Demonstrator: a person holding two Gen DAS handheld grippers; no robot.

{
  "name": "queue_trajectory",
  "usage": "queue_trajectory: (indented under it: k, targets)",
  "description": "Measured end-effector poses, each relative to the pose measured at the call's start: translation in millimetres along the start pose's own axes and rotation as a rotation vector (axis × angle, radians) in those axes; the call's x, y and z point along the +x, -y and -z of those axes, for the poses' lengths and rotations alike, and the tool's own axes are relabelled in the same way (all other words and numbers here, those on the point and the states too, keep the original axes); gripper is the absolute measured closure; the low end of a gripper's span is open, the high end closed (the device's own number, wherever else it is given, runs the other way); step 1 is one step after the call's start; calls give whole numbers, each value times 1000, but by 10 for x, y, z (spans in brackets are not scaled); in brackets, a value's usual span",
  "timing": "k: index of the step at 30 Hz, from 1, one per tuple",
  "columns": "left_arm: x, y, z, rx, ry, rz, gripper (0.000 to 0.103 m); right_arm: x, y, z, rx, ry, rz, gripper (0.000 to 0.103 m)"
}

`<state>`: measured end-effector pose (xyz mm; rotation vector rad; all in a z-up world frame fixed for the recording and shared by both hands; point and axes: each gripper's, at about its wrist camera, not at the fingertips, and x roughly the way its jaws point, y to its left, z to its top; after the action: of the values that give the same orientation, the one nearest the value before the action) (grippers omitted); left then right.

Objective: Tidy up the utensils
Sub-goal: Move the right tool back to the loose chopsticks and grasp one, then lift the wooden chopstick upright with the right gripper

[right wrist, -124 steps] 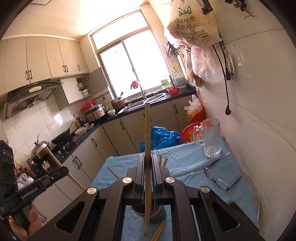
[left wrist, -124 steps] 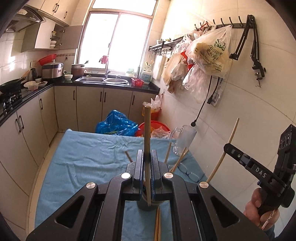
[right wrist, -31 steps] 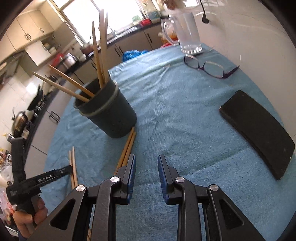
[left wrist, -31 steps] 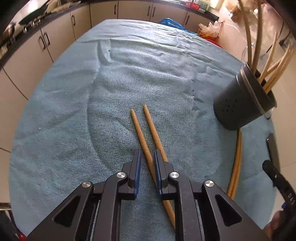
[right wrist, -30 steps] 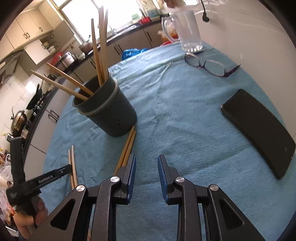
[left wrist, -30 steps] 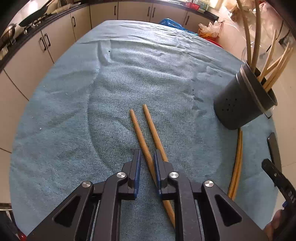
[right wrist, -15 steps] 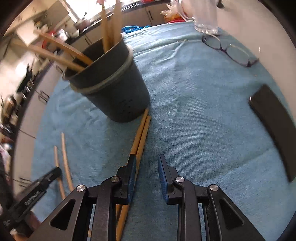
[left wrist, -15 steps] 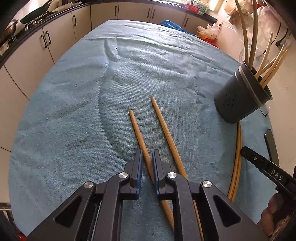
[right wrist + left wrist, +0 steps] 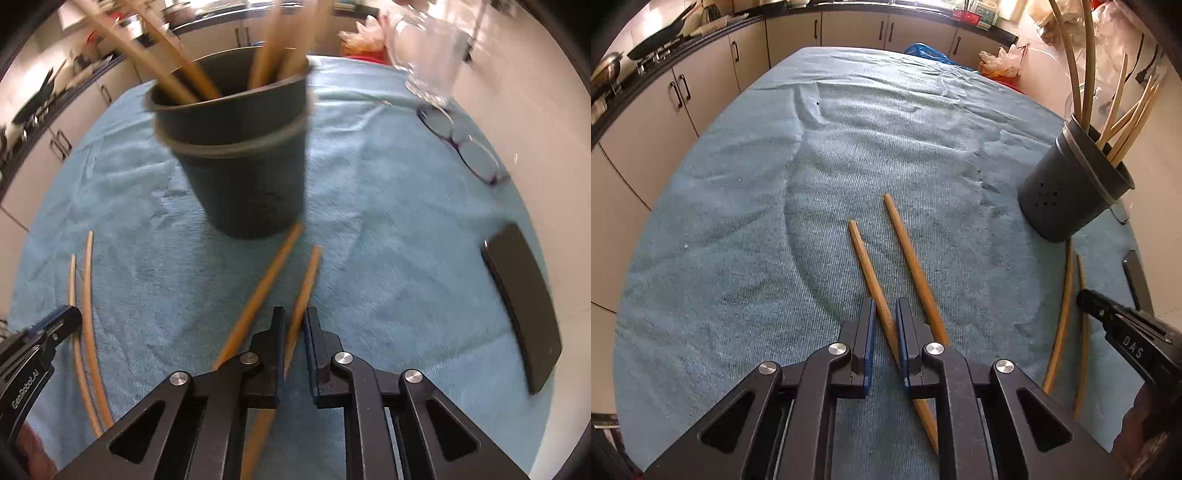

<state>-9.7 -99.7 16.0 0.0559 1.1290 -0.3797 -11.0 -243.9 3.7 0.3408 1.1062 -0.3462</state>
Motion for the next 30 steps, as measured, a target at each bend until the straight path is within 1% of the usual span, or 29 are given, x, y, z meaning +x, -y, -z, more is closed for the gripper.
queue_trajectory:
  k: [3,5,8,9,11,13,14,15,16,17,20,21,22,26,28,30]
  targets:
    - [-4,-47,6,-16,-4,26,92,-103,141,61,45,-4,-54,96]
    - [-3,-50,5,-18,-5,28,92,-169,230,98,74,-2,-99,95]
    - [5,-16,8,-10,4,18,93,-192,253,137,67,4,-99,96]
    - [0,-25,17,-14,7,27,93,-216,244,140,65,8,-95,96]
    - [-5,-63,38,-33,1,70,94,-197,260,153,69,15,-104,96]
    - [-32,-97,64,-43,6,100,94,-220,319,205,101,17,-162,96]
    - [-56,-116,76,-51,16,109,94,-229,423,210,117,14,-197,96]
    - [-77,-123,83,-53,23,117,94,-290,458,243,128,24,-222,96]
    - [-108,-126,87,-53,32,128,95,-318,490,264,132,36,-229,96]
    - [-155,-131,89,-58,48,141,95,-421,521,297,139,63,-242,96]
    - [-336,-127,90,-61,105,166,96,-555,583,402,147,124,-278,96]
    - [-418,-124,90,-58,131,170,96,-688,644,437,149,165,-291,96]
    - [-500,-123,89,-55,156,172,96,-750,661,467,148,187,-296,96]
    - [-860,-129,109,-40,268,176,97,-1091,611,470,135,327,-327,96]
    - [-1042,-121,114,-31,322,179,97,-1311,633,536,127,400,-346,96]
    - [-1195,-96,134,-19,366,175,97,-1431,623,572,118,450,-347,96]
